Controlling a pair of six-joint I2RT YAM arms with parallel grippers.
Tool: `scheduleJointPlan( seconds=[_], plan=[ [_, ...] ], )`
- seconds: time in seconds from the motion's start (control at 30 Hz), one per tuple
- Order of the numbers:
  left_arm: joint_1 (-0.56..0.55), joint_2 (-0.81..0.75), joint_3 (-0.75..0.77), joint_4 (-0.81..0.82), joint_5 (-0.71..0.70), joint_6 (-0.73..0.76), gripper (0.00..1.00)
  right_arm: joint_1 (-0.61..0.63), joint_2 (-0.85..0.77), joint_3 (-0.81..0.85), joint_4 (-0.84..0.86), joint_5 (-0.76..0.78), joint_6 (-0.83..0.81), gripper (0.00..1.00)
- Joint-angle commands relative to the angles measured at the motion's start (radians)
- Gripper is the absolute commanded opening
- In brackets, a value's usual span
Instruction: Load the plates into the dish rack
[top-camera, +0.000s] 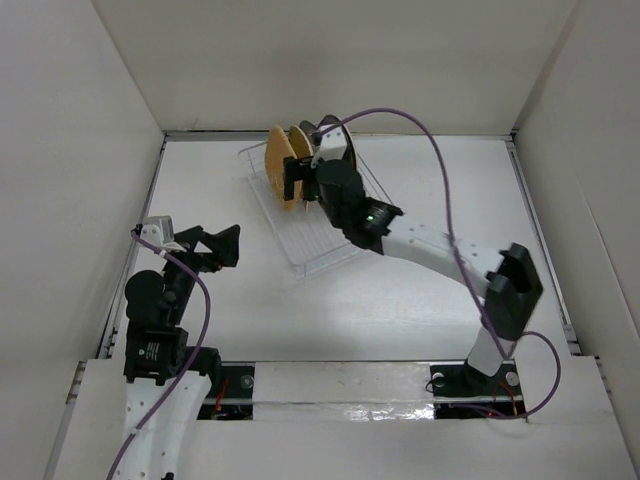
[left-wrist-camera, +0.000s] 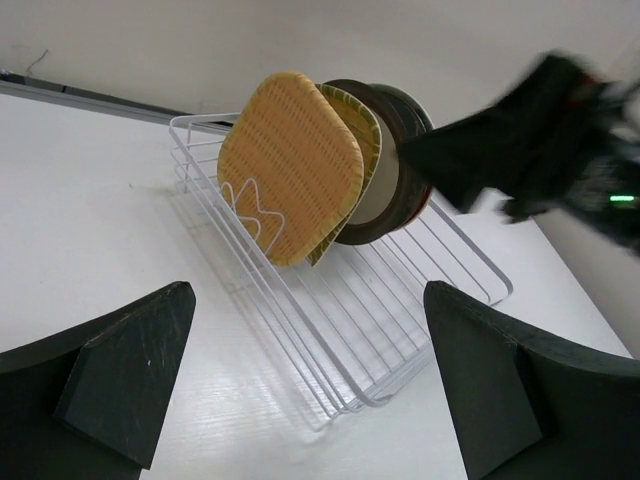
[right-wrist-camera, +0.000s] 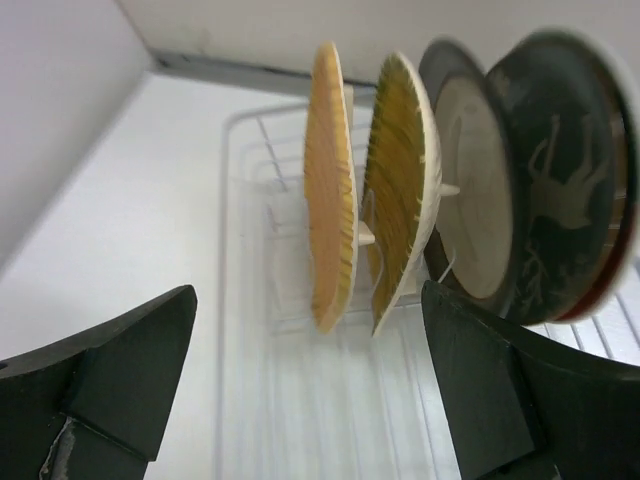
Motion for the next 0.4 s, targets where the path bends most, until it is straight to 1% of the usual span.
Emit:
scheduleJointPlan(
  seconds=[0.0,0.07,0.1,0.13,0.17,0.2,0.3,0.37],
  plan=[
    [-0.006,0.023,0.062,0.059,0.01,-0.01,0.99,0.038,-0.253,-0.122,0.107,-0.016,0.009,1.0],
    [-0.006,0.02,0.068,0.088,0.06,-0.036,0.99,0.038,-0.351,-0.209,0.125,-0.019,0.024,1.0],
    [-0.006,0.015,0.067,0.107,0.077,-0.053,0.99,0.047,-0.4,-0.296,0.148,-0.016,0.03,1.0],
    [-0.006,0.015,0.064,0.129,0.097,-0.067,0.99,0.047,-0.446,-0.337,0.151,-0.008,0.038,1.0],
    [-0.006,0.015,0.064,0.154,0.12,-0.08,0.99,0.047,-0.532,-0.37,0.15,-0.007,0.049,1.0],
    [-0.006,0.015,0.064,0.162,0.125,-0.099,0.99,0.047,-0.569,-0.43,0.144,-0.007,0.049,1.0],
    [-0.006,0.015,0.068,0.179,0.128,-0.114,0.98,0.047,-0.683,-0.487,0.099,0.016,0.049,1.0],
    [-0.006,0.018,0.085,0.168,0.139,-0.111,0.99,0.047,-0.724,-0.535,0.081,0.024,0.046,1.0]
  ],
)
